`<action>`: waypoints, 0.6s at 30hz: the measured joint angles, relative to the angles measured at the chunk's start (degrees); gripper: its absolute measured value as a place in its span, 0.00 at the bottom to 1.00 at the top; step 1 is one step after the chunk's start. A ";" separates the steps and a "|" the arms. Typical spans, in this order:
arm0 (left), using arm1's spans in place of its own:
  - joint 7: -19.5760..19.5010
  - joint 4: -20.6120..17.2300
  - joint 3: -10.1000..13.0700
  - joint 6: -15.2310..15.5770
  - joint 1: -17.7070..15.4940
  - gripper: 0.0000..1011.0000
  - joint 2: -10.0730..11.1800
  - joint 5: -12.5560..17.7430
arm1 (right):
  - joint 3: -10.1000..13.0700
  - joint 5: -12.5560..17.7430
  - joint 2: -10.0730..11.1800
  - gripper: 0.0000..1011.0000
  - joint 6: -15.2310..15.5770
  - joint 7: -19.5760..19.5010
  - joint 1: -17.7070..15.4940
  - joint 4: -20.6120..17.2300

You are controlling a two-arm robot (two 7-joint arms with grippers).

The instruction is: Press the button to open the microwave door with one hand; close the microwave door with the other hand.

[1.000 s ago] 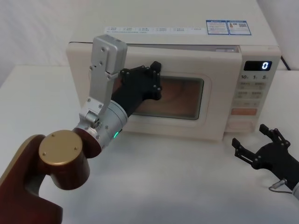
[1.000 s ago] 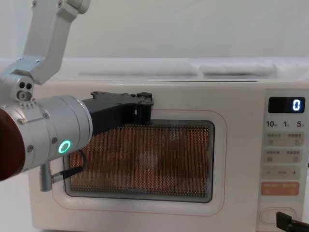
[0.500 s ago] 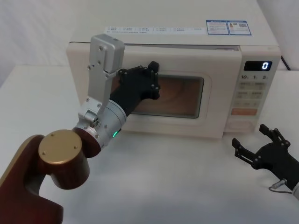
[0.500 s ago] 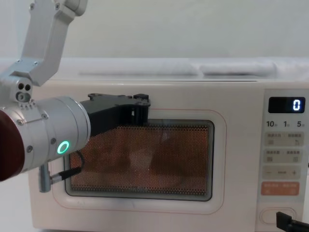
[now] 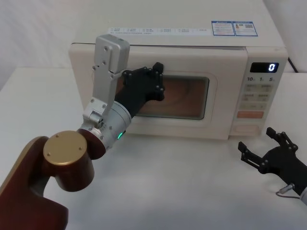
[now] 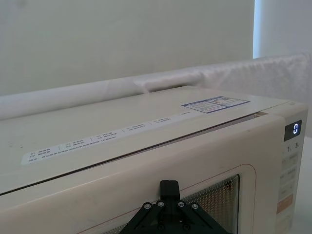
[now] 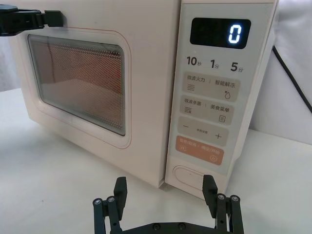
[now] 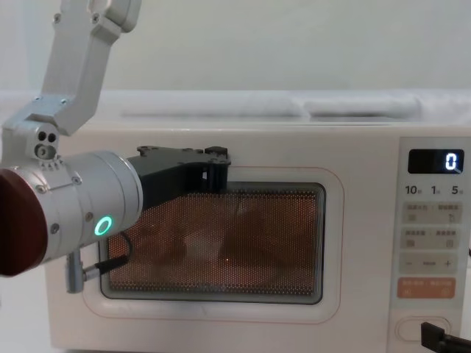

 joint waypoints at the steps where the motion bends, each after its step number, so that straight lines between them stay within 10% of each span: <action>1: 0.03 0.13 -0.01 -0.01 -0.06 0.00 -0.08 0.06 | 0.00 0.00 0.00 0.99 0.00 0.00 0.00 0.00; 18: 0.28 1.45 -0.58 -0.20 -0.79 0.00 -0.78 0.18 | 0.01 0.00 0.00 0.99 0.00 0.00 0.00 0.00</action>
